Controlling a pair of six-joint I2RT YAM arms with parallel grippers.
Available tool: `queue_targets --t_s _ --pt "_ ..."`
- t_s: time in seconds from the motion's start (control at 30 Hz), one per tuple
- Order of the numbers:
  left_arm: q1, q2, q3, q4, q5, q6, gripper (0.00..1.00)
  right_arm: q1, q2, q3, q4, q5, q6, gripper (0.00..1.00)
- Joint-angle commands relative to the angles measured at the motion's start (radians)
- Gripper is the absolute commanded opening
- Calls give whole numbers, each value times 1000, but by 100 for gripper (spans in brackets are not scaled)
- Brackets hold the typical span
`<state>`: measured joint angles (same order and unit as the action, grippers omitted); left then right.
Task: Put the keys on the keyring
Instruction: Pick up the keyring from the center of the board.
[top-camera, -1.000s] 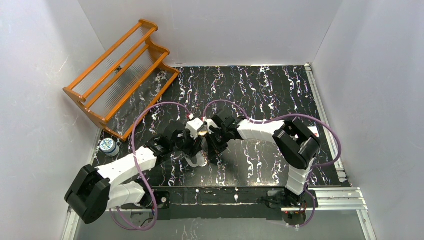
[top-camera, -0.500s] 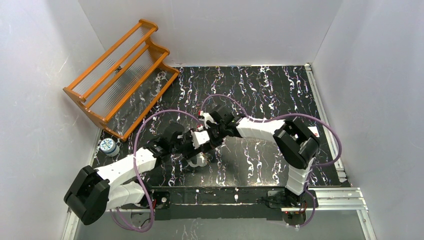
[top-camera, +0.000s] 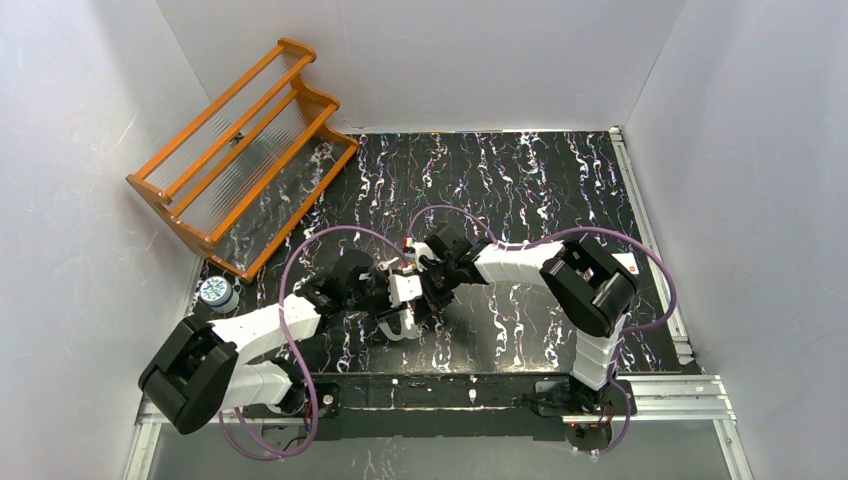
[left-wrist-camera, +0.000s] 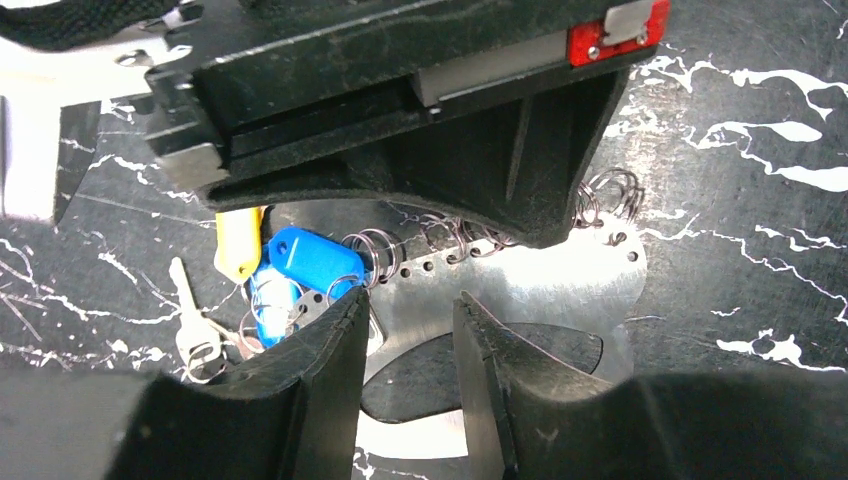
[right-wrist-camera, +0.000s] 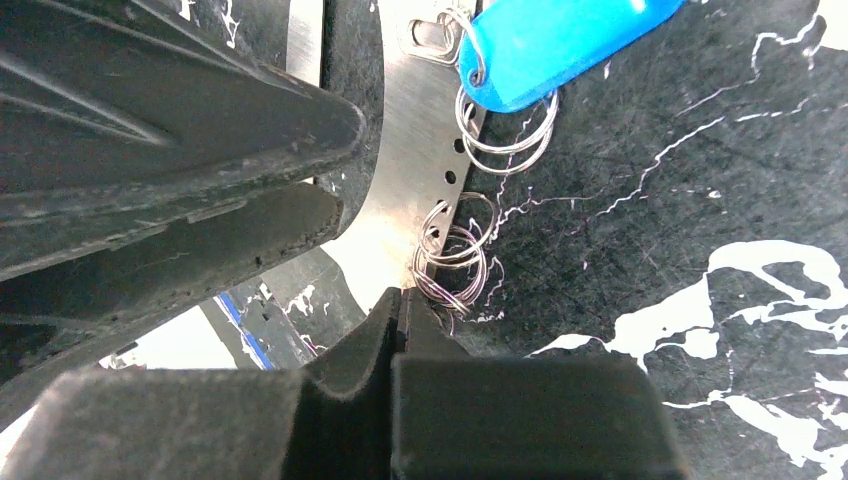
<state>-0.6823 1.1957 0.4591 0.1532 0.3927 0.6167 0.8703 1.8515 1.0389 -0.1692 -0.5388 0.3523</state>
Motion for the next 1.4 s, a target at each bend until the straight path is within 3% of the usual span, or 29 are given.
queue_targets --t_s 0.0,0.33,0.87,1.23,1.3,1.37 --pt "4 20 -34 77 73 73 36 -1 -40 -12 22 -16 7 2" --pt "-11 79 -20 143 105 71 36 -7 -187 -22 8 88 14 12" --pt "-91 186 30 163 -13 47 33 -83 -265 -57 -5 130 19 14" --pt "-94 183 49 131 -80 15 6 -100 -302 -73 -11 142 -9 17" --pt "-94 171 49 128 -85 -3 0 -100 -311 -73 -7 147 -18 27" --pt "-94 153 46 128 -90 -22 0 -102 -325 -77 1 156 -26 37"
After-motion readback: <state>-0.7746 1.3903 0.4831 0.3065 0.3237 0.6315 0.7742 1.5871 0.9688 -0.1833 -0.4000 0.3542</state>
